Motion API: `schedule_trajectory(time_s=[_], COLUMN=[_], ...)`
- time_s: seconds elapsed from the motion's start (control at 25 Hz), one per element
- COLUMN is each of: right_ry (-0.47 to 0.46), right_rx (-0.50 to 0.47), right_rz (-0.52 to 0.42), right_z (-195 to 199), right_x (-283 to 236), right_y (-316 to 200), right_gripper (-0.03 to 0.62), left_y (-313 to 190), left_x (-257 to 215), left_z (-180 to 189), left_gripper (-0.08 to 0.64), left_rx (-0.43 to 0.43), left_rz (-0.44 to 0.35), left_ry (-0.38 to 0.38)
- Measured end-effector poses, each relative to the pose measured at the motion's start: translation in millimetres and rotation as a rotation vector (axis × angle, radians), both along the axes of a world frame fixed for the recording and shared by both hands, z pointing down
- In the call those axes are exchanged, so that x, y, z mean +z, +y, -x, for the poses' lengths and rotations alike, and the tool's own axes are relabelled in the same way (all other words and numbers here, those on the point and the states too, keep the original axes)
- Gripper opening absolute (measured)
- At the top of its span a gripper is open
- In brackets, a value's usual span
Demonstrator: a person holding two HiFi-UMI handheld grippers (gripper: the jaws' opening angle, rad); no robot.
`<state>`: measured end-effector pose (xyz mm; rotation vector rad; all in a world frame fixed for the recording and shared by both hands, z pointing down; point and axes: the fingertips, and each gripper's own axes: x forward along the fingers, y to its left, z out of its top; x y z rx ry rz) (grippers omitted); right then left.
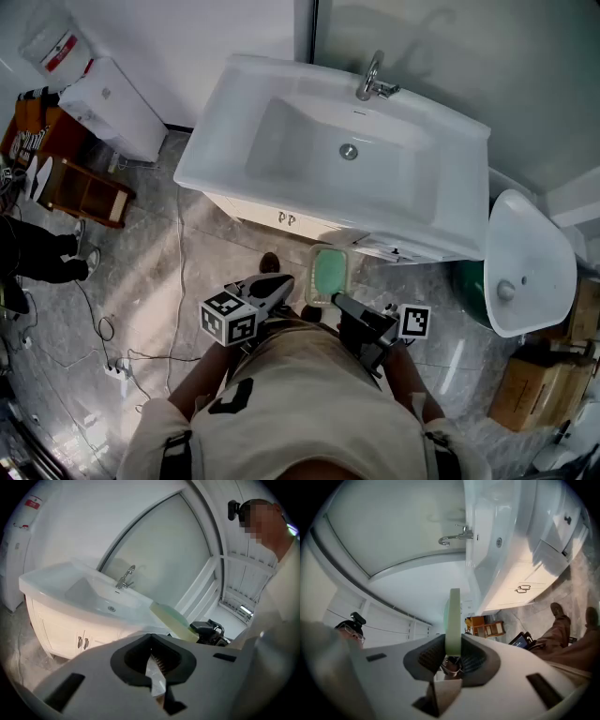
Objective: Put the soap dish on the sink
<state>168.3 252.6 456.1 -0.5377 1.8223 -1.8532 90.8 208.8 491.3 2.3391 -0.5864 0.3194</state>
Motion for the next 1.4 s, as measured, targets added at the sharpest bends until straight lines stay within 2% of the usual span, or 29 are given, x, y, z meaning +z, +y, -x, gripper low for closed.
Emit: schedule_trajectory(time_s=[0.2,0.36,0.56,0.84,1.12,1.32,1.4], right_ry=[0.003,0.027,0.012,0.013,0.045,0.056,0.063], right_rx=[-0.017,-0.055,-0.101,-0.11,-0.146,-0.128,-0.126], right_rz=[-0.004,-0.028,-0.024,-0.049,-0.067,-0.068,-0.08], right_z=[5.5,17.3,39.5,55.6,65.1,61.0,58.8], right_x=[-4.4,-7.8,-8.1,-14.4,-19.4,-17.5,-18.0], right_y=[26.0,28.5,22.2,12.7,9.8,12.6,14.0], right_gripper=[0.092,0.094,0.097,0.095,0.094,0.094,0.095], left_y=[25.1,25.9,24.6,24.8,27.4,26.4,26.6], left_x=[-8.3,-13.5,-18.0,-23.1,-29.4,-25.5,-25.7], left_z=[-2.3,7.5,35.1,65.4,61.6,60.5,56.4], left_gripper=[0.02,0.02,0.02,0.02,0.02,0.02,0.02], left_rx=[0.021,0.007,-0.031,-0.077,-0.063,-0.059,-0.058], left_rz=[-0.01,-0.018,-0.025,-0.029,-0.036,-0.029,-0.01], left_ry=[-0.015,-0.022,-0.028,-0.028,-0.011,-0.02,-0.003])
